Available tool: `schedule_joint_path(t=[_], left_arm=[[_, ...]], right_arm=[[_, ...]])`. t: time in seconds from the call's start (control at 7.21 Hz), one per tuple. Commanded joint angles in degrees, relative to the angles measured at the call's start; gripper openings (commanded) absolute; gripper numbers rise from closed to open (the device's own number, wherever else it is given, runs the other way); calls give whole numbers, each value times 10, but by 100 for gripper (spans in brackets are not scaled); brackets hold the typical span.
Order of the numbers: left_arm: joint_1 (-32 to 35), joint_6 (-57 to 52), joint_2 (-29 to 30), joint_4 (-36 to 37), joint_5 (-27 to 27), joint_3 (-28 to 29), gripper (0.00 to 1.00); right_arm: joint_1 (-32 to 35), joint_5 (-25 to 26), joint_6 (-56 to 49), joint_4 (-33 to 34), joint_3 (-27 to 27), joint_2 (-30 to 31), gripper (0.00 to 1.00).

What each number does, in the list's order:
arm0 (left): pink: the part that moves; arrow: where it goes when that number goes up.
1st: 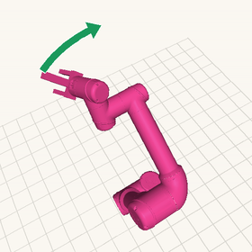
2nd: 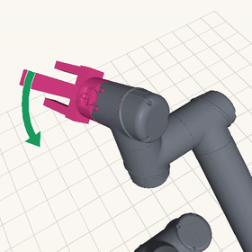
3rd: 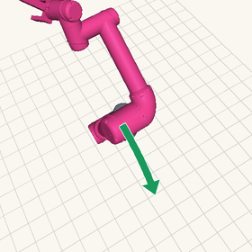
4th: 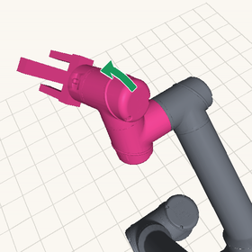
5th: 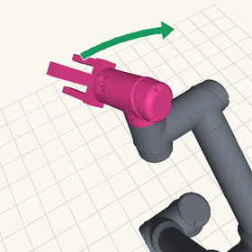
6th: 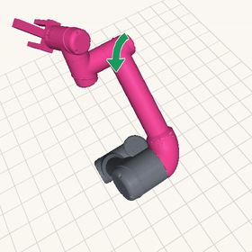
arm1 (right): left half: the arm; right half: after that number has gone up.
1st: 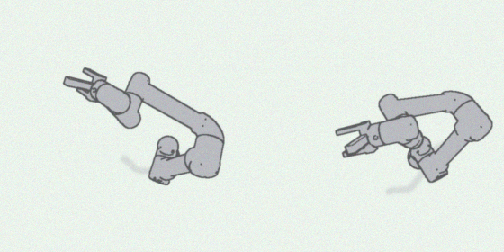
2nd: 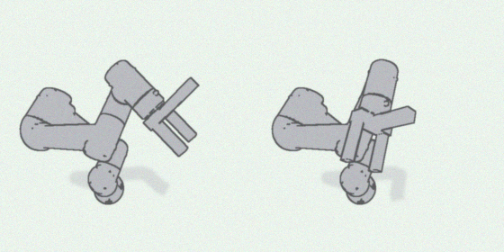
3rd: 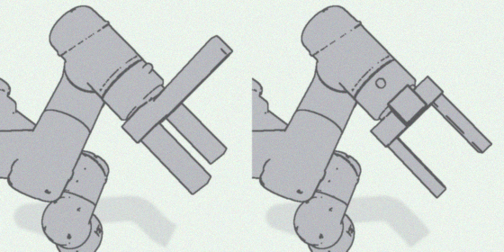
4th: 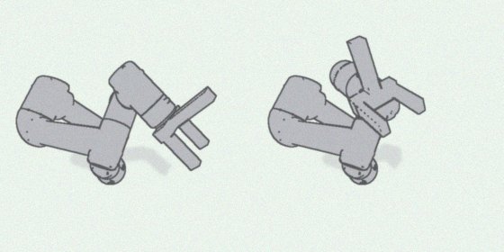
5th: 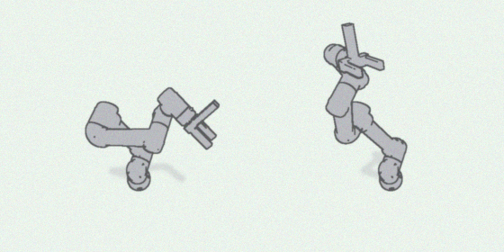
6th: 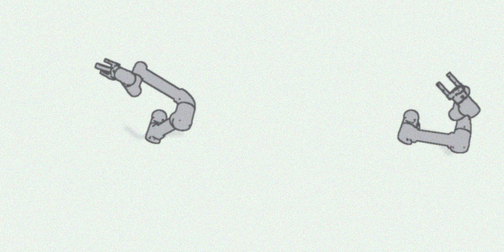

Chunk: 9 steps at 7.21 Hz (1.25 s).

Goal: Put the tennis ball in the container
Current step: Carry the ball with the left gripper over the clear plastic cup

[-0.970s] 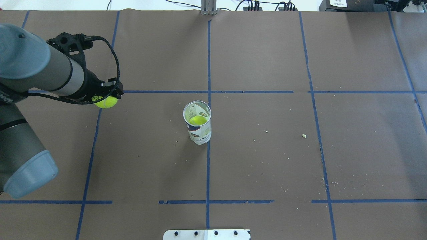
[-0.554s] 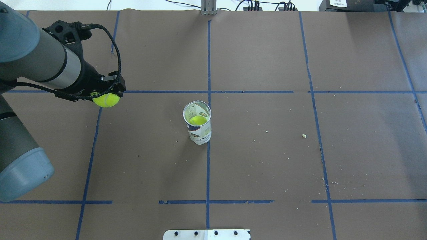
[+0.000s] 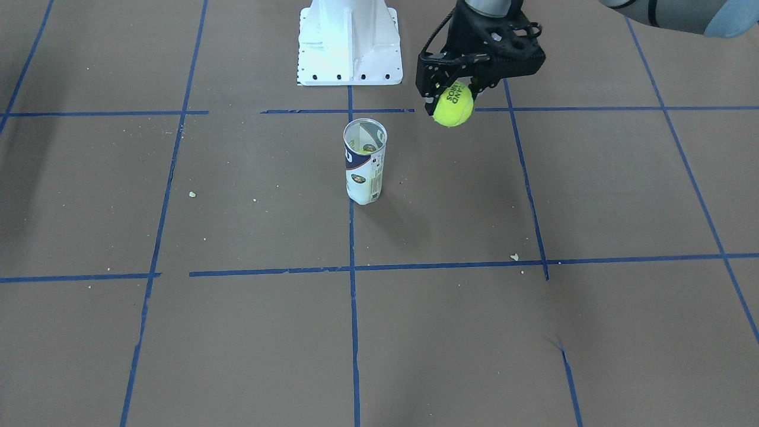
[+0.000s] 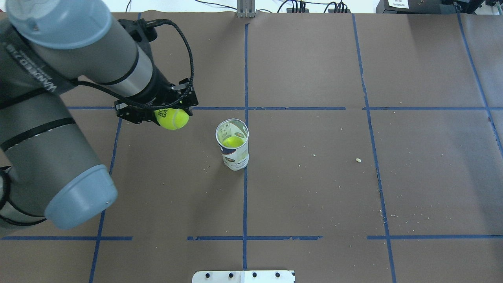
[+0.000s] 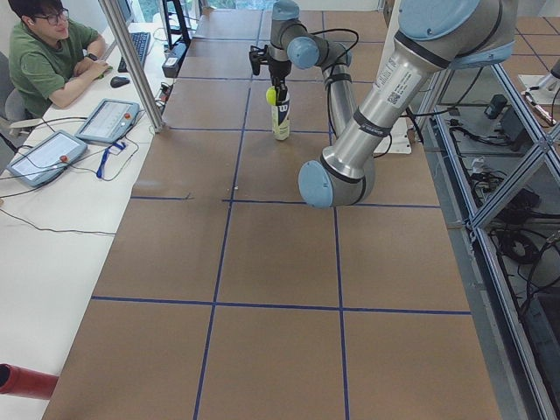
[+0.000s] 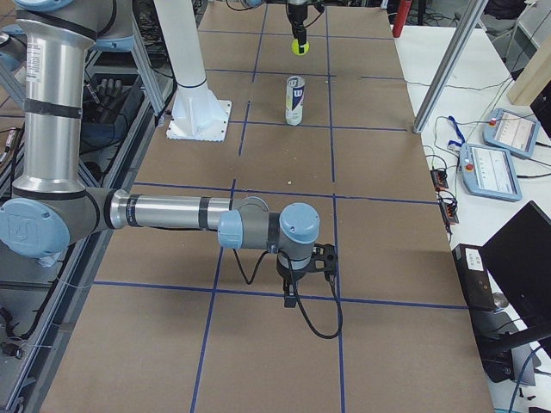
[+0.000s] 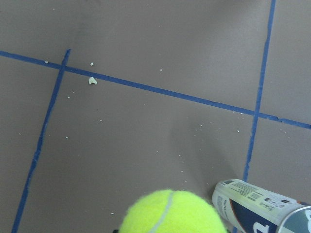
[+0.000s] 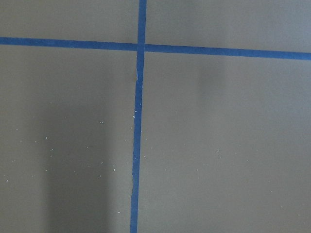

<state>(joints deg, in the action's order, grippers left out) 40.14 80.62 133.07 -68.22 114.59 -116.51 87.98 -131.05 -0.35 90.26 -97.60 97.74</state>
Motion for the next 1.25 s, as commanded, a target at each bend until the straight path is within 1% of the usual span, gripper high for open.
schedule_joint_path(t=[0.0, 0.14, 0.42, 0.69, 0.83, 0.97, 1.11], left_arm=[[-26, 39, 77, 1, -2, 87, 0], [-33, 56, 112, 0, -2, 131, 0], [-57, 71, 117, 0, -11, 140, 0], [-59, 71, 115, 0, -11, 140, 0], [-59, 71, 114, -1, -11, 140, 3], [-59, 71, 113, -1, -11, 139, 22], [-59, 69, 113, -1, -11, 139, 59]], right_arm=[[0, 0, 0, 0, 0, 0, 100], [0, 0, 0, 0, 0, 0, 100], [0, 0, 0, 0, 0, 1, 100], [0, 0, 0, 1, 0, 0, 100], [0, 0, 0, 0, 0, 1, 100], [0, 0, 0, 0, 0, 1, 100], [0, 0, 0, 0, 0, 1, 100]])
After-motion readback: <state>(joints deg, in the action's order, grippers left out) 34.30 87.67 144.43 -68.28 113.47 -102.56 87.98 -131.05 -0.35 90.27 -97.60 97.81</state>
